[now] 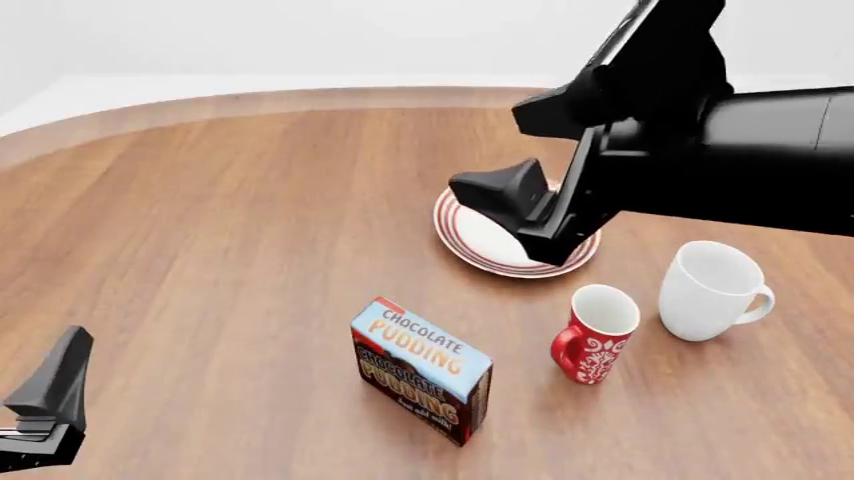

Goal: Put the chocolate pudding to the right of the plate.

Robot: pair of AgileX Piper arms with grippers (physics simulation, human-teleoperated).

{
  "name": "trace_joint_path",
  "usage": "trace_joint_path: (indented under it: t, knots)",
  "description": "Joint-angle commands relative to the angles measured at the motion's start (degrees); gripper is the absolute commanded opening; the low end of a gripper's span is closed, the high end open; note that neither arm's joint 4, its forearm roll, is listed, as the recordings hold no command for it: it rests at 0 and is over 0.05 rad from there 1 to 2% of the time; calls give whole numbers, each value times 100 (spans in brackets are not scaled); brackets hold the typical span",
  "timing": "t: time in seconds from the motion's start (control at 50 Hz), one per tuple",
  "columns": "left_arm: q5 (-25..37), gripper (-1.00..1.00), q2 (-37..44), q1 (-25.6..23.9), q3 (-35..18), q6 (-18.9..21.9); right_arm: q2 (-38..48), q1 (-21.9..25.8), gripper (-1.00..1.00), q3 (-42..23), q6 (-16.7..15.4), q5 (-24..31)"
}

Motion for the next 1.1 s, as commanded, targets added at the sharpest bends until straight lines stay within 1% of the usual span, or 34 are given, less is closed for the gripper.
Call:
trace_joint_path:
  t: [0.02, 0.14, 0.24, 0.38, 0.52, 0.54, 0.7, 0.8, 0.82, 0.86, 0.88, 0.9, 0.92, 0.94, 0.96, 0.98, 1.0, 1.02, 1.08, 1.1]
  knots:
    - [0, 100, 0, 0, 0, 0, 268, 136, 100, 155, 106, -223]
    - [0, 100, 0, 0, 0, 0, 462, 316, 100, 301, 276, -463]
    - [0, 100, 0, 0, 0, 0, 674, 359, 100, 375, 304, -640]
    - [0, 100, 0, 0, 0, 0, 707, 346, 100, 432, 378, -748]
    - [0, 100, 0, 0, 0, 0, 815, 525, 100, 603, 668, -1044]
    - [0, 100, 0, 0, 0, 0, 831, 569, 100, 639, 790, -1093]
    - [0, 100, 0, 0, 0, 0, 897, 662, 100, 761, 1013, -1290]
    - [0, 100, 0, 0, 0, 0, 886, 663, 100, 864, 1033, -1365]
    - [0, 100, 0, 0, 0, 0, 929, 709, 100, 860, 1165, -1332]
    - [0, 100, 0, 0, 0, 0, 908, 701, 100, 895, 1151, -1352]
    - [0, 100, 0, 0, 0, 0, 923, 688, 100, 964, 1057, -1411]
    - [0, 100, 0, 0, 0, 0, 972, 699, 100, 975, 1081, -1438]
    - [0, 100, 0, 0, 0, 0, 906, 663, 100, 993, 1175, -1495]
    - [0, 100, 0, 0, 0, 0, 896, 617, 100, 1019, 1087, -1531]
    - [0, 100, 0, 0, 0, 0, 923, 624, 100, 1017, 1090, -1541]
    - [0, 100, 0, 0, 0, 0, 896, 641, 100, 1020, 1193, -1576]
    - [0, 100, 0, 0, 0, 0, 936, 618, 100, 1026, 1016, -1571]
    - [0, 100, 0, 0, 0, 0, 980, 603, 100, 1022, 978, -1556]
    - [0, 100, 0, 0, 0, 0, 1053, 640, 100, 996, 1075, -1550]
    - [0, 100, 0, 0, 0, 0, 1039, 626, 100, 1009, 1060, -1562]
